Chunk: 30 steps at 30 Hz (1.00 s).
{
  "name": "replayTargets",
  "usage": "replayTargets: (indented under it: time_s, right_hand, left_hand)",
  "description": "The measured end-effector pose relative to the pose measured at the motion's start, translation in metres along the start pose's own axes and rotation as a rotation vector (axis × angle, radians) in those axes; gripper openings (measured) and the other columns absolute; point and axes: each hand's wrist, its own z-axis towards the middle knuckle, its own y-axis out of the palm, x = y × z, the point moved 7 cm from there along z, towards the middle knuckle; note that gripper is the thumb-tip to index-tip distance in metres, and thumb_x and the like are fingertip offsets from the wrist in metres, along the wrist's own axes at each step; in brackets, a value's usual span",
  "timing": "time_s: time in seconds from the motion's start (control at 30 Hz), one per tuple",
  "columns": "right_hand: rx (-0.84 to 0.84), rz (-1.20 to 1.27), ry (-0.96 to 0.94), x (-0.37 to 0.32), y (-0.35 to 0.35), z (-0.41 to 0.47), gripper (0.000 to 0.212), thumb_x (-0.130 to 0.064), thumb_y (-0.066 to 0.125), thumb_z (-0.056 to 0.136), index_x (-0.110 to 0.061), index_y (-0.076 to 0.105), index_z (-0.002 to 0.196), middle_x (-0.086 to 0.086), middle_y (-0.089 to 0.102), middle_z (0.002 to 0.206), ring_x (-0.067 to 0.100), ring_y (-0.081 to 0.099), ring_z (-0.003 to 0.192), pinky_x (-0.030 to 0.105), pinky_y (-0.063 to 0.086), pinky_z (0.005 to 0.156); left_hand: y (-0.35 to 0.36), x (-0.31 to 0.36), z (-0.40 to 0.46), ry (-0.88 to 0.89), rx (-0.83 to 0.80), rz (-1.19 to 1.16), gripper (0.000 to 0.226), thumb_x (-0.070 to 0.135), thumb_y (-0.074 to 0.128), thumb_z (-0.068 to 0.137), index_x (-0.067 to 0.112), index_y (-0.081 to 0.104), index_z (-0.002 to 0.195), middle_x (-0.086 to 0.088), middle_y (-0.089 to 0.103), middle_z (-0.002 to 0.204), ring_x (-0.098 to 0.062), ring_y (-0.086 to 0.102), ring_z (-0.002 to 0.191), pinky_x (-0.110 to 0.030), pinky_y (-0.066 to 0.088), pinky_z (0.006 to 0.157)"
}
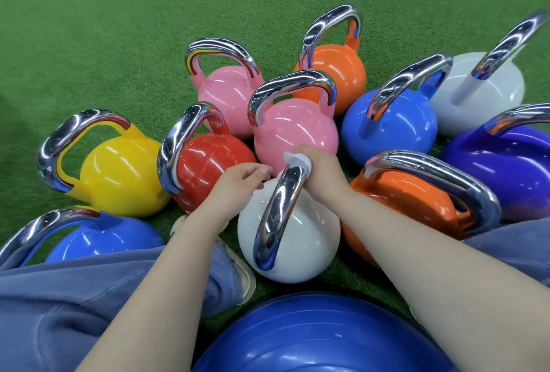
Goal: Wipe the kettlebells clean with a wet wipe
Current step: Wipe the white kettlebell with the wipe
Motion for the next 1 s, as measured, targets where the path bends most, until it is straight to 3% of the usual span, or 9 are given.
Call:
replayTargets:
  time_s: [0.1, 0.23, 0.33, 0.43, 0.5, 0.6, 0.77, 0.9, 1.0]
  right_hand:
    - [-0.100, -0.341, -0.251, -0.019, 0.002, -0.005, 0.011, -0.017, 0.062, 0.085, -0.006, 0.062, 0.085, 0.006, 0.063, 0.087, 0.021, 0.055, 0.082, 0.033, 0.043, 0.075]
    - [-0.294, -0.643, -0.412, -0.040, 0.006, -0.010, 0.016, -0.018, 0.062, 0.082, -0.010, 0.059, 0.096, 0.004, 0.061, 0.093, 0.022, 0.053, 0.085, 0.030, 0.036, 0.067]
    - [-0.443, -0.708, -0.318, -0.046, 0.001, -0.010, 0.035, -0.016, 0.061, 0.083, -0.011, 0.053, 0.117, 0.007, 0.061, 0.113, 0.025, 0.056, 0.101, 0.022, 0.033, 0.068]
    - [-0.585, -0.744, -0.095, -0.032, -0.007, -0.006, 0.048, -0.004, 0.064, 0.081, -0.004, 0.048, 0.126, 0.009, 0.055, 0.120, 0.025, 0.051, 0.112, 0.017, 0.033, 0.073]
    - [-0.582, -0.680, 0.058, -0.016, -0.018, 0.001, 0.055, -0.003, 0.068, 0.078, -0.004, 0.044, 0.127, 0.008, 0.056, 0.118, 0.025, 0.053, 0.104, 0.025, 0.041, 0.078]
    - [-0.476, -0.449, 0.200, 0.004, -0.032, 0.009, 0.038, 0.007, 0.054, 0.080, 0.001, 0.057, 0.118, 0.014, 0.061, 0.106, 0.019, 0.046, 0.087, 0.032, 0.042, 0.072]
    - [-0.204, -0.103, 0.346, 0.035, -0.041, 0.014, 0.043, 0.011, 0.041, 0.085, -0.005, 0.060, 0.120, 0.014, 0.059, 0.120, 0.021, 0.053, 0.105, 0.036, 0.045, 0.093]
    - [-0.051, 0.217, 0.481, 0.053, -0.036, 0.013, 0.034, 0.009, 0.034, 0.089, -0.005, 0.057, 0.109, 0.008, 0.056, 0.090, 0.020, 0.056, 0.086, 0.019, 0.047, 0.066]
    - [-0.031, 0.302, 0.514, 0.059, -0.029, 0.011, 0.026, 0.004, 0.035, 0.090, -0.011, 0.056, 0.089, 0.011, 0.058, 0.089, 0.015, 0.055, 0.070, 0.013, 0.044, 0.052]
  left_hand:
    - [-0.007, 0.012, -0.002, 0.048, 0.066, 0.016, 0.021, 0.021, 0.044, 0.097, 0.024, 0.061, 0.110, 0.004, 0.062, 0.115, -0.009, 0.056, 0.100, -0.023, 0.044, 0.087]
    - [-0.010, 0.050, -0.007, 0.268, 0.208, 0.166, 0.034, 0.011, 0.044, 0.096, 0.014, 0.051, 0.129, 0.000, 0.053, 0.131, -0.010, 0.048, 0.116, -0.023, 0.035, 0.100]
    - [0.022, 0.079, -0.007, 0.393, 0.080, 0.406, 0.045, 0.010, 0.042, 0.096, 0.009, 0.036, 0.141, -0.011, 0.041, 0.143, -0.022, 0.040, 0.130, -0.028, 0.029, 0.107]
    - [0.056, 0.084, 0.002, 0.321, -0.096, 0.675, 0.044, 0.009, 0.035, 0.098, -0.003, 0.027, 0.140, -0.023, 0.037, 0.141, -0.031, 0.040, 0.126, -0.025, 0.027, 0.092]
    - [0.066, 0.080, 0.011, 0.219, -0.137, 0.791, 0.042, 0.008, 0.035, 0.098, -0.006, 0.029, 0.137, -0.025, 0.037, 0.141, -0.033, 0.040, 0.126, -0.026, 0.029, 0.091]
    - [0.078, 0.078, 0.018, 0.093, -0.228, 0.936, 0.035, 0.008, 0.033, 0.100, -0.005, 0.041, 0.131, -0.019, 0.043, 0.138, -0.031, 0.044, 0.123, -0.029, 0.032, 0.099]
    - [0.075, 0.074, 0.047, 0.088, -0.388, 0.969, 0.035, 0.012, 0.043, 0.093, 0.004, 0.056, 0.125, -0.012, 0.058, 0.112, -0.024, 0.050, 0.096, -0.028, 0.038, 0.080]
    - [0.085, 0.059, 0.067, -0.117, -0.558, 0.896, 0.015, 0.011, 0.052, 0.088, 0.005, 0.064, 0.083, -0.007, 0.057, 0.074, -0.018, 0.048, 0.062, -0.024, 0.039, 0.058]
    - [0.096, 0.047, 0.079, -0.245, -0.676, 0.929, 0.017, 0.017, 0.051, 0.089, 0.004, 0.060, 0.081, -0.013, 0.056, 0.081, -0.020, 0.045, 0.060, -0.026, 0.037, 0.058]
